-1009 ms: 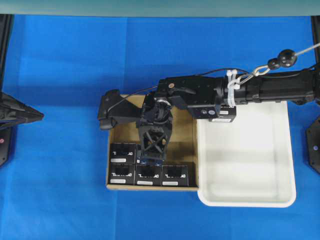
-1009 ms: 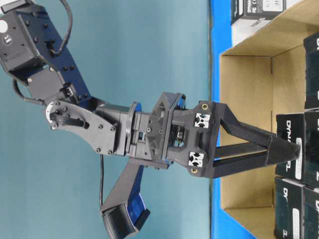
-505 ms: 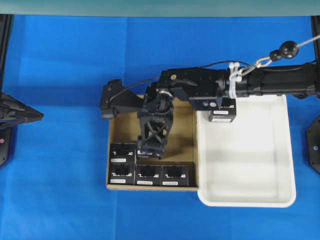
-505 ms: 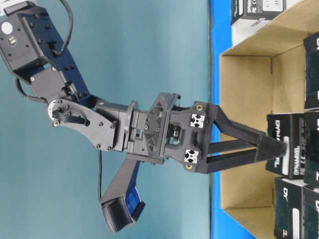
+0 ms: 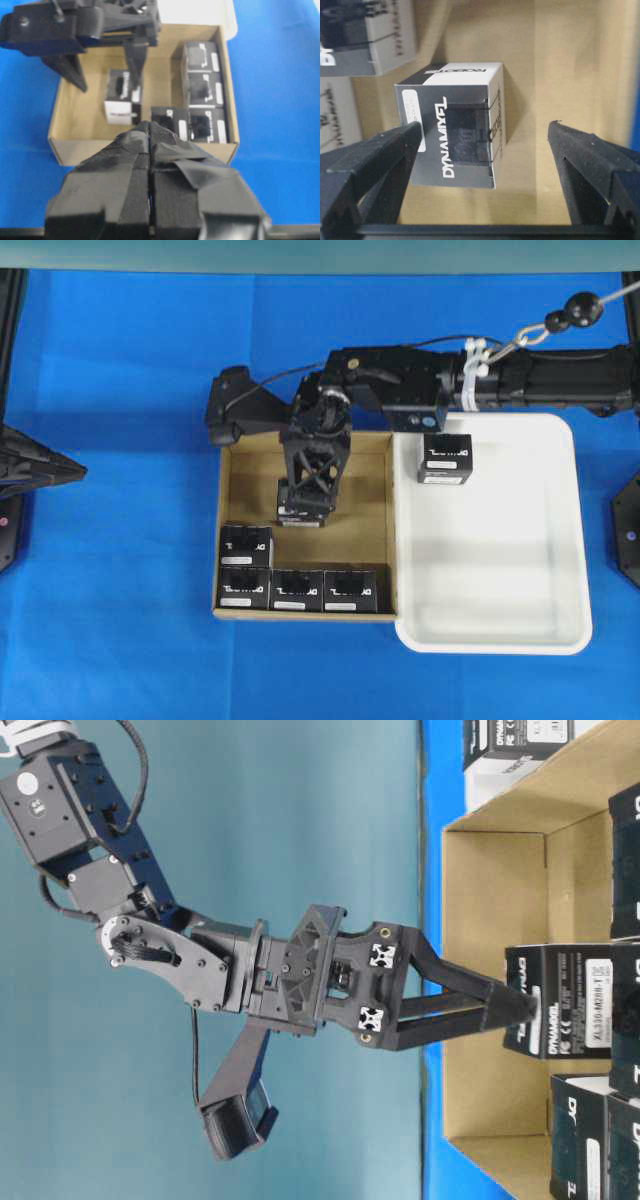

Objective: Pick the box from inside the cardboard box.

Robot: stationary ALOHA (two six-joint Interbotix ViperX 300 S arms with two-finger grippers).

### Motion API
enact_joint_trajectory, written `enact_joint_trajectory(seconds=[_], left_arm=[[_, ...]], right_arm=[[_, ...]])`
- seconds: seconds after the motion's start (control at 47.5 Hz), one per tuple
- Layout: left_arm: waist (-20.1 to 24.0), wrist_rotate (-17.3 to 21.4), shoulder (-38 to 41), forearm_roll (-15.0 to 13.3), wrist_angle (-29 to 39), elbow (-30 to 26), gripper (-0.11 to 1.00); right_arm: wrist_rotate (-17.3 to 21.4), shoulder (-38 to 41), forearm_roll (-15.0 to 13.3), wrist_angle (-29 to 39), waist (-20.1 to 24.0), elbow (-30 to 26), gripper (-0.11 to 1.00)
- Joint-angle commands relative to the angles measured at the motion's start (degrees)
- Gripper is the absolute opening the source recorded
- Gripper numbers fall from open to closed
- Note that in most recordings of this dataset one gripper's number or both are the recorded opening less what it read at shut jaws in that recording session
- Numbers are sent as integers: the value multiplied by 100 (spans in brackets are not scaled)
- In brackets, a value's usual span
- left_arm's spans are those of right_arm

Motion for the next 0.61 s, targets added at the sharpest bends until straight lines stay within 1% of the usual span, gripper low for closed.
enact_joint_trajectory(seconds=[0.0,0.147,0.273,0.421,0.589], left_arm=[[9,-9,26,9,-26,-167,-7],[0,-9,18,9,-26,-176,-7],[9,-9,9,9,-26,-176,-7],[9,-9,9,9,-35,-185,-7],[9,-9,-9,9,-53,-185,-7]], right_arm=[[-53,44,-79,-26,-105,18,100],[-88,44,-70,-26,-114,18,100],[-44,44,-35,-26,-62,0,100],[0,44,-44,0,26,-97,100],[53,-44,-35,35,26,-264,100]])
